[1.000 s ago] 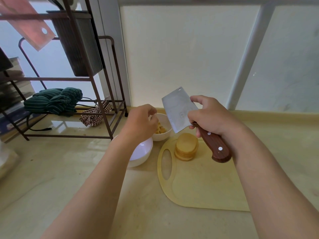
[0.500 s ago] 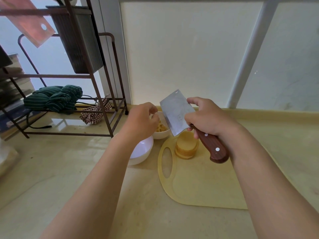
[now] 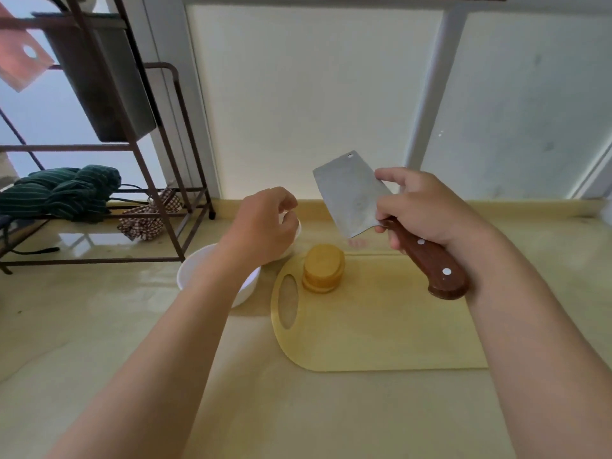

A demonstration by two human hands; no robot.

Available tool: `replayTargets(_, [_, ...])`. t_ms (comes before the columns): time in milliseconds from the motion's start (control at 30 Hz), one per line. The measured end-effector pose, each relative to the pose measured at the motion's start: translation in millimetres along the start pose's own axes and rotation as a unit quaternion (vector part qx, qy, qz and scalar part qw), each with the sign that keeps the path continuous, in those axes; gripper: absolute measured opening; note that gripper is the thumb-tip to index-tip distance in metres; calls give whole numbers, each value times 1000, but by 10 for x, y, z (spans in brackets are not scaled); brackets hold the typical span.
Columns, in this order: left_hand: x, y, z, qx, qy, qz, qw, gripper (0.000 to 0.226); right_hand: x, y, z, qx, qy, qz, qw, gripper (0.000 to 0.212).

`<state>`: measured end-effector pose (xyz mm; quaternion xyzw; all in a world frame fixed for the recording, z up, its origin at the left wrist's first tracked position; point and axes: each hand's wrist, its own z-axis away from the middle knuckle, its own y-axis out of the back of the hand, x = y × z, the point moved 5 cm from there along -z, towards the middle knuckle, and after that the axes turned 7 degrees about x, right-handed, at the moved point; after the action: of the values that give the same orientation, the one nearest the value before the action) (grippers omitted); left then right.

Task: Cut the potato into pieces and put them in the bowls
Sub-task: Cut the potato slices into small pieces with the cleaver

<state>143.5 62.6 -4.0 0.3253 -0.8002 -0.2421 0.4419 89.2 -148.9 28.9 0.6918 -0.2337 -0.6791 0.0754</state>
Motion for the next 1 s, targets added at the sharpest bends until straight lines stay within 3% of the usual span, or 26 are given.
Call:
replayTargets(267, [429,-319,225,-116,-74,-71,988,38,823,453,294,19,-92,-134,987,60])
replayTargets(500, [431,-502,392,-226,-73,-186,953,59,957,631,353,-12,-52,27,998,63])
replayTargets(1000, [438,-527,365,-177,-75,-191,963,63,1029,651,371,-25,-42,102,994,74])
